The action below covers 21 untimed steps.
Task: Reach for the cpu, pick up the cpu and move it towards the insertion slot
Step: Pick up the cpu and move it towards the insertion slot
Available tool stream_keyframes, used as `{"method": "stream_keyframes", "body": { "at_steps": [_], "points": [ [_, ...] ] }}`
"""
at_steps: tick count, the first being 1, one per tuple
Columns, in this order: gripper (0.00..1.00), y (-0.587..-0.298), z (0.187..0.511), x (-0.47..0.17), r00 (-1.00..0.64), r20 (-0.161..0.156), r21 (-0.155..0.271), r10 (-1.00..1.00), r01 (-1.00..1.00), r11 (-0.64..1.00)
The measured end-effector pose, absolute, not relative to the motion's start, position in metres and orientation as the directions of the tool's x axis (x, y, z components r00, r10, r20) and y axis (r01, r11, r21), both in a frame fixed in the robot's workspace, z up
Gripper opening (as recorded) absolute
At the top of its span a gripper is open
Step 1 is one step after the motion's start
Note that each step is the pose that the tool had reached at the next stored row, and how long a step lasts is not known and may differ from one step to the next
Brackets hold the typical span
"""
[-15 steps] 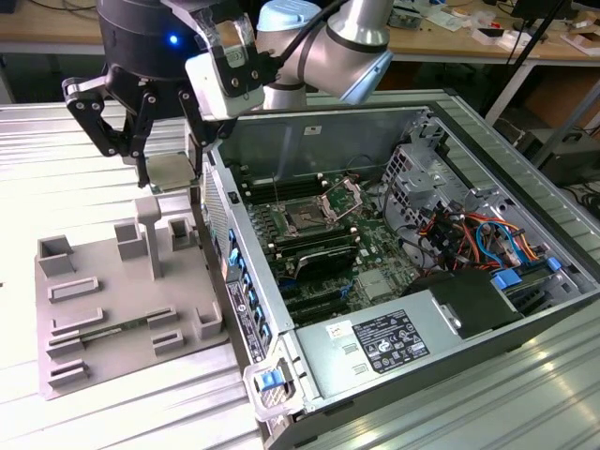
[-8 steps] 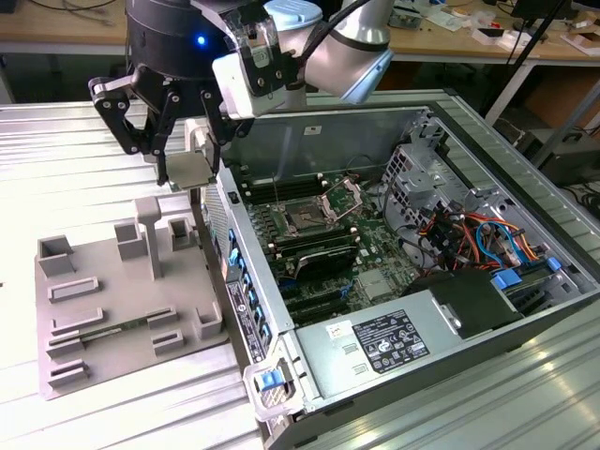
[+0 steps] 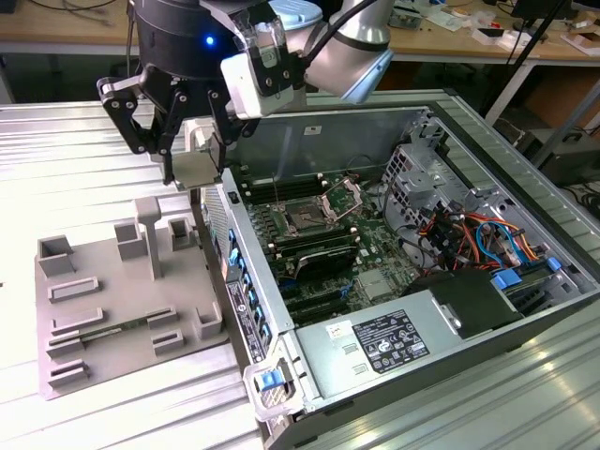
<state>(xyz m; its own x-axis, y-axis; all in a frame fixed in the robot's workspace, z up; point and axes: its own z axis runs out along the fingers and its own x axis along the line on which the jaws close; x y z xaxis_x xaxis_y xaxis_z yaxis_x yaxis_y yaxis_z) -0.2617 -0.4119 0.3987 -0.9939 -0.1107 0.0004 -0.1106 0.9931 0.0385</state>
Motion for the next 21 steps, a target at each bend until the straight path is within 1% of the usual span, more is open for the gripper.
{"method": "stream_keyframes", "body": {
  "at_steps": [21],
  "points": [
    [0.55,-0.412,0.399,-0.247,-0.994,0.000,0.038,-0.111,-0.111,0.993]
  ]
}}
